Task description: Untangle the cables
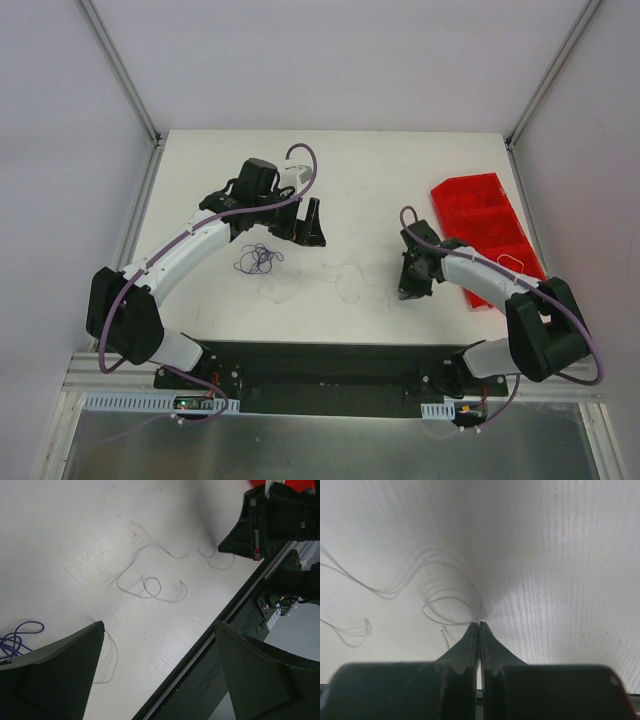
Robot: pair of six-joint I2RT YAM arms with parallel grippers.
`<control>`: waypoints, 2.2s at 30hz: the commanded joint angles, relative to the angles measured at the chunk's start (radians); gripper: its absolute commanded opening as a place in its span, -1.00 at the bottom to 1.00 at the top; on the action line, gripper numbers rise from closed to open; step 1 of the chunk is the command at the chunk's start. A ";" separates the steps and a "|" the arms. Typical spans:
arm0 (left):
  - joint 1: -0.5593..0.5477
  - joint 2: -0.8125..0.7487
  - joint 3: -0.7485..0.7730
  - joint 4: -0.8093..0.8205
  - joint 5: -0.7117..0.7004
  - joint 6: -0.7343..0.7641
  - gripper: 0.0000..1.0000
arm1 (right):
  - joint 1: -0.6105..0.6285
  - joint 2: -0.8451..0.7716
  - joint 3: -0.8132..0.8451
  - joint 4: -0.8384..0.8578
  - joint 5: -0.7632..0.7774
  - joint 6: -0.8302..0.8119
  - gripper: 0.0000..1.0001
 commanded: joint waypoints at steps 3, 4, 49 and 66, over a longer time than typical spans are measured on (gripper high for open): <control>0.008 -0.028 0.013 -0.003 0.008 0.012 0.83 | 0.007 -0.206 0.114 -0.097 0.146 -0.080 -0.99; 0.008 -0.032 0.011 -0.003 0.006 0.012 0.83 | 0.009 -0.246 0.134 -0.116 0.171 -0.087 -0.99; 0.008 -0.088 0.021 -0.003 0.048 -0.006 0.83 | -0.781 -0.260 1.177 -0.486 0.170 -0.303 -0.99; 0.008 -0.094 0.016 -0.003 0.034 0.002 0.83 | -0.781 -0.197 1.446 -0.527 0.059 -0.266 -0.99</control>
